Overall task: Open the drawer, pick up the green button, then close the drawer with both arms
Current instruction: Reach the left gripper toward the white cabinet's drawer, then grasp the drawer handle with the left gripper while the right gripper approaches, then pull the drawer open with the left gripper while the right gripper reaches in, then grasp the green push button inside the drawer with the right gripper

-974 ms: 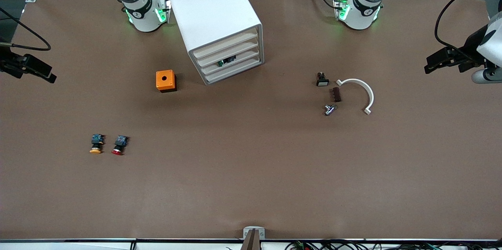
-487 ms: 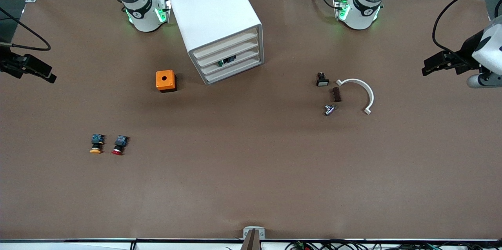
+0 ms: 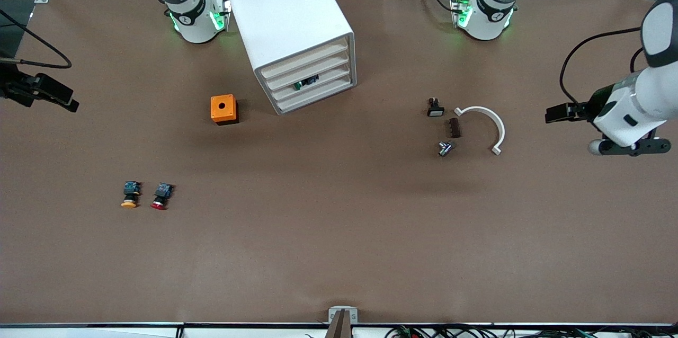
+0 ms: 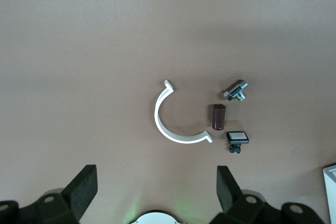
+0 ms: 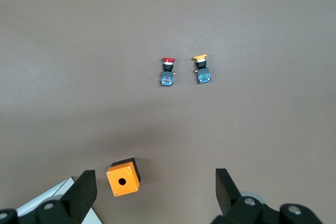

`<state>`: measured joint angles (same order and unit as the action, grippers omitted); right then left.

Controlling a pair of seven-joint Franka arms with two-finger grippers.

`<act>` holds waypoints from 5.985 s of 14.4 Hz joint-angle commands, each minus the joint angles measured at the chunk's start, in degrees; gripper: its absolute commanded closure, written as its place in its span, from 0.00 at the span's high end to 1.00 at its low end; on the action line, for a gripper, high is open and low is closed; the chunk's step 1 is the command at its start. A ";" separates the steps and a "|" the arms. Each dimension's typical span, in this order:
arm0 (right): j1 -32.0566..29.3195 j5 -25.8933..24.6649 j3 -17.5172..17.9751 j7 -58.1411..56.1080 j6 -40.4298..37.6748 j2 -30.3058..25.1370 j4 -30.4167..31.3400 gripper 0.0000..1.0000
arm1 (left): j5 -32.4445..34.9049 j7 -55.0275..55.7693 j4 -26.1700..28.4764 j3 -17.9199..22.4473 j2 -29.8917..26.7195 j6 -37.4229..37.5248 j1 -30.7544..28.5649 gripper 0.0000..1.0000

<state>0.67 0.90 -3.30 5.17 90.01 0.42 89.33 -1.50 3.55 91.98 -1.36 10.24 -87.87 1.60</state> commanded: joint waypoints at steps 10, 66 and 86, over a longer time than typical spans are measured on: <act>2.84 0.42 1.02 7.92 2.89 2.65 0.76 1.00 | -3.05 26.29 -1.44 -1.27 14.00 1.82 11.49 1.00; 27.27 11.06 1.11 79.55 6.14 13.02 -9.97 1.00 | -50.53 125.83 -9.36 -16.30 50.40 3.93 26.35 0.09; 44.76 -0.02 0.93 96.43 25.20 14.87 8.57 1.00 | -50.27 123.54 -12.08 -15.69 50.23 -2.05 13.43 0.18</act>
<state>44.04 2.37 -1.82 99.88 111.87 16.03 94.31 -51.12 128.24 80.05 -17.21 60.24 -88.78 15.61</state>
